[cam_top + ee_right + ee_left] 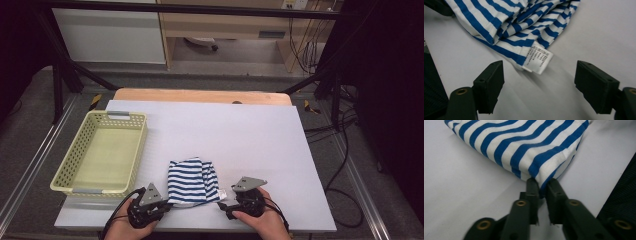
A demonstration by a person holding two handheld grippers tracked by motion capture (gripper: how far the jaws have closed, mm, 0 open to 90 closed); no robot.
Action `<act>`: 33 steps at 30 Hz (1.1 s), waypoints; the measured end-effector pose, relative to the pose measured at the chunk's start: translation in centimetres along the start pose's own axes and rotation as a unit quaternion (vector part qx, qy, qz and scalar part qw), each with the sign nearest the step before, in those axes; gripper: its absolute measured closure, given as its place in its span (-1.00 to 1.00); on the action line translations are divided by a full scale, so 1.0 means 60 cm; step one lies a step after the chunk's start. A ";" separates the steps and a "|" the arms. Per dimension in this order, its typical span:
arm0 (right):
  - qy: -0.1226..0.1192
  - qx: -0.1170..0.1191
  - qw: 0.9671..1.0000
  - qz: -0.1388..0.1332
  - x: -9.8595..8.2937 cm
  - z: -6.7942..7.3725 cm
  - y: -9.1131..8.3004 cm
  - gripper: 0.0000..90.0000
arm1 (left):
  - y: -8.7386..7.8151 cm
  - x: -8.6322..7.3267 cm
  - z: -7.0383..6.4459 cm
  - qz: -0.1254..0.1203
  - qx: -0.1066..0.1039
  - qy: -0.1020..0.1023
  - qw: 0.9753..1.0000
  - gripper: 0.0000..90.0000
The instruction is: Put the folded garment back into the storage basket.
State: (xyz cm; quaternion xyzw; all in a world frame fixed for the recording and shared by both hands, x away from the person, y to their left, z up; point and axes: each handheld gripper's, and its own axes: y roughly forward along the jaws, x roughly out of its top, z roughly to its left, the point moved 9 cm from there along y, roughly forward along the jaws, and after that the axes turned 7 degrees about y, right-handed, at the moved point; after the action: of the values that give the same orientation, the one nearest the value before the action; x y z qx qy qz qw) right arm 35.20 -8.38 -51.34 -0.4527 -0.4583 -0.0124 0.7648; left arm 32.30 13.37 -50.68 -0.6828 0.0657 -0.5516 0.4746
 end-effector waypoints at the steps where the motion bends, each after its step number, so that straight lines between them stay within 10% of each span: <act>1: -0.003 0.004 1.000 0.002 0.001 0.003 0.008 -0.36 | -0.002 0.005 -0.002 -0.010 -0.002 -0.005 1.000 0.21; 12: -0.035 0.011 0.999 -0.009 0.016 0.023 0.033 0.15 | -0.002 0.023 0.010 -0.061 0.043 -0.048 0.996 -0.75; 21: -0.040 0.035 0.998 -0.018 0.019 0.033 0.038 0.86 | -0.005 0.034 0.020 -0.079 0.055 -0.051 0.994 -0.82; 33: -0.036 0.041 0.998 -0.014 0.008 0.035 0.018 0.91 | -0.006 0.034 0.020 -0.082 0.059 -0.051 0.994 -0.85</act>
State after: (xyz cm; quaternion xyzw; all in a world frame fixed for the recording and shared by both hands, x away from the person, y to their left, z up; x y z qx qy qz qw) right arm 34.48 -6.06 -51.37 -0.4144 -0.4922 0.0117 0.7654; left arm 33.93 12.99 -48.94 -0.6843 -0.0471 -0.5555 0.4700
